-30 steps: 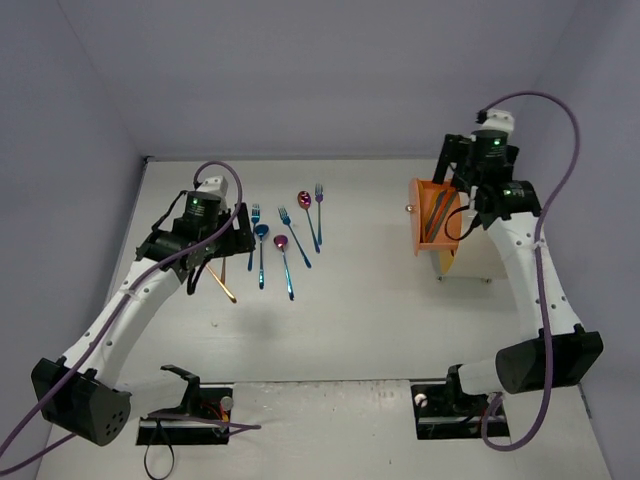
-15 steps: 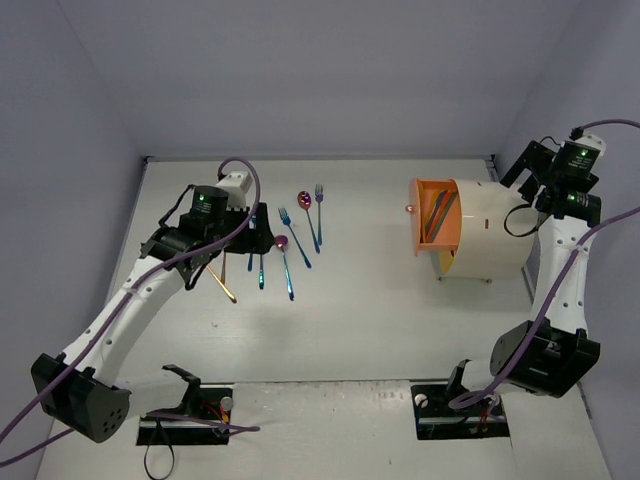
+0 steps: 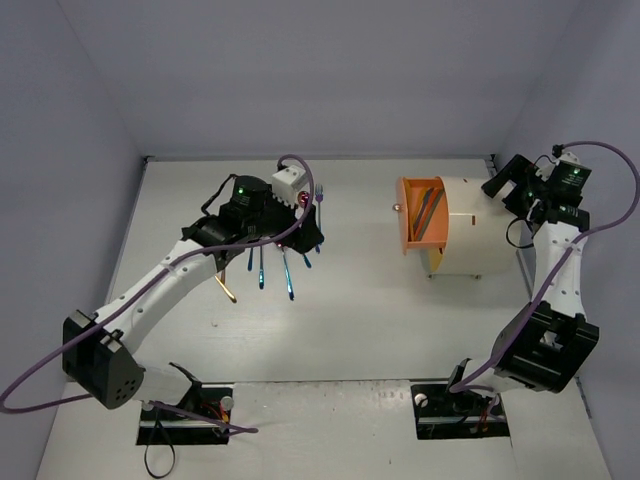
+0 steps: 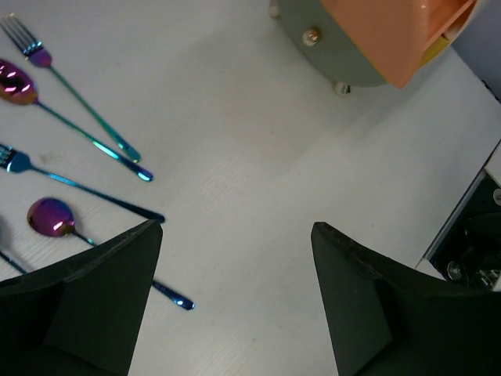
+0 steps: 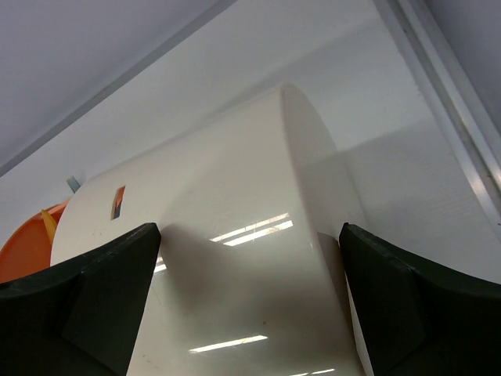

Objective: Sort the eating utensils into containers

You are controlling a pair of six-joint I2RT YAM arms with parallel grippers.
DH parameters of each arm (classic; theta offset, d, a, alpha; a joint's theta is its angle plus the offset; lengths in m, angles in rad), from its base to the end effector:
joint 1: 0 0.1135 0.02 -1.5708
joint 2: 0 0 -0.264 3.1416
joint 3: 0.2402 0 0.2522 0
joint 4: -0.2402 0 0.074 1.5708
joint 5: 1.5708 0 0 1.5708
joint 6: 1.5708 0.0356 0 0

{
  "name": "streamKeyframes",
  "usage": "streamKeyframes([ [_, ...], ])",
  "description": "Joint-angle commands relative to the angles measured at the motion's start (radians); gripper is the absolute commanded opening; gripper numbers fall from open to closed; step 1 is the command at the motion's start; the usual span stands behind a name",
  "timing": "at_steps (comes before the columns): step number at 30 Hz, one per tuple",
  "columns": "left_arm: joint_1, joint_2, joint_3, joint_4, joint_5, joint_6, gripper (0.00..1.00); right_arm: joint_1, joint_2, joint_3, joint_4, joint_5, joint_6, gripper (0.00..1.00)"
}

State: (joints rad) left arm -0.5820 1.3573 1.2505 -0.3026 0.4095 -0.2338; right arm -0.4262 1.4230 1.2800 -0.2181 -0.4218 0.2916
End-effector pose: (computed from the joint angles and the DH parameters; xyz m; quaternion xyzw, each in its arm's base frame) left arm 0.2527 -0.1833 0.3626 0.2517 0.7869 -0.3691 0.4256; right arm 0.3081 -0.1239 0.3615 0.1711 0.7949 0.1344 0.5664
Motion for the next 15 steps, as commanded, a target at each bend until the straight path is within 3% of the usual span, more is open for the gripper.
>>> streamKeyframes([
  [1,-0.028,0.073,0.078,0.202,0.149,0.058,0.74,0.041,-0.038,-0.066,0.013,-0.118,0.046,0.95],
  [15,-0.082,0.446,0.370,0.244,0.372,0.200,0.74,0.102,-0.093,-0.132,0.045,-0.093,0.093,0.95],
])
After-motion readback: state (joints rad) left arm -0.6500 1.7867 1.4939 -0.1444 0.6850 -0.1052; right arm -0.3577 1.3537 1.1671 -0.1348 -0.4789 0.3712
